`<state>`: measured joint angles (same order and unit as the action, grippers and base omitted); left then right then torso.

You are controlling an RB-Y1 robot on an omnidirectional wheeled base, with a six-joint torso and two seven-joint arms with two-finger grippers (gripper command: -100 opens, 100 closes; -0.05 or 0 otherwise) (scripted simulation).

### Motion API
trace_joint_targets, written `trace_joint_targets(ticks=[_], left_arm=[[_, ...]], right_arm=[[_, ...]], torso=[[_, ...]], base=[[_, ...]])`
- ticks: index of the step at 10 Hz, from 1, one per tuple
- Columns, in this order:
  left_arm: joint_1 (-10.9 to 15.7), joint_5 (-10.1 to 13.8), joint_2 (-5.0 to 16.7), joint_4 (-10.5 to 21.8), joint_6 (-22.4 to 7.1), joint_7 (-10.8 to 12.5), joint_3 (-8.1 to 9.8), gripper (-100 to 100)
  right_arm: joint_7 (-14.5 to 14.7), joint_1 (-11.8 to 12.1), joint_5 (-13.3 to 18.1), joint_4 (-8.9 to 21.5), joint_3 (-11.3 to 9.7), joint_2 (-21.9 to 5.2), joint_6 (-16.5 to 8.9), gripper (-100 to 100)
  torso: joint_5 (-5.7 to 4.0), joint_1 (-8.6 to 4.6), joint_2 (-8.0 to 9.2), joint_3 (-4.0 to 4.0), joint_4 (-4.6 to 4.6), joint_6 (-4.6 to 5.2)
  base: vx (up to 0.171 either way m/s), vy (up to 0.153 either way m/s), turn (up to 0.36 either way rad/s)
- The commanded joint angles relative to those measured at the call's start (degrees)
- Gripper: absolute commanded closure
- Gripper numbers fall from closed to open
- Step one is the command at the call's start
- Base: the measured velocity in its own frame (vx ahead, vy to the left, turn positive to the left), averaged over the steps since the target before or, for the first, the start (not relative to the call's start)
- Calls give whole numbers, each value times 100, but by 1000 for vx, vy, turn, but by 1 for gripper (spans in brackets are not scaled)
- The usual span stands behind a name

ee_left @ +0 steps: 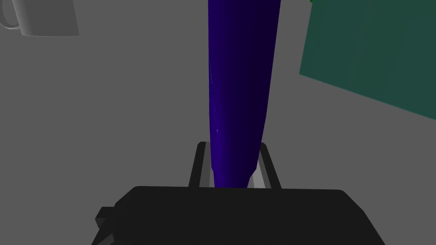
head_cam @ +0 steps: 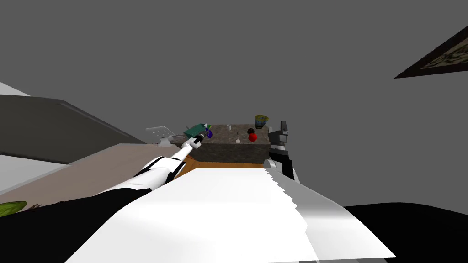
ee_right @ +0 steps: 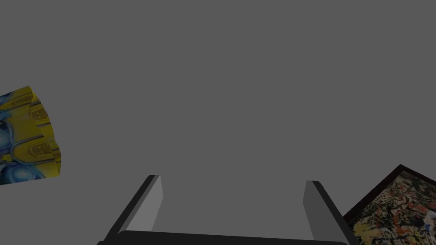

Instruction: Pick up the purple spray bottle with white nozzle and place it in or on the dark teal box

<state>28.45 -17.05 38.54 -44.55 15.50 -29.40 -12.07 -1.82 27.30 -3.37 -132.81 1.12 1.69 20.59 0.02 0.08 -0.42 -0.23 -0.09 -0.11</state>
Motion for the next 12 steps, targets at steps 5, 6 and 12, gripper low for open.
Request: trace_joint_targets(ticks=[5,6,12], left_arm=[[9,84,-10,-439,119,397,-928,100],[14,82,7,-347,151,374,-803,100],[576,153,393,-518,27,764,-1334,100]], right_arm=[[0,-1,0,0,0,0,0,0],[0,-1,0,0,-1,0,0,0],[0,-4,0,1,0,-2,-1,0]], torso=[[-3,-14,-8,-4,0,7],[0,-8,-9,-6,-2,14],[7,62,65,44,28,22]], base=[[82,-79,288],[30,-33,38],[-56,67,-83]])
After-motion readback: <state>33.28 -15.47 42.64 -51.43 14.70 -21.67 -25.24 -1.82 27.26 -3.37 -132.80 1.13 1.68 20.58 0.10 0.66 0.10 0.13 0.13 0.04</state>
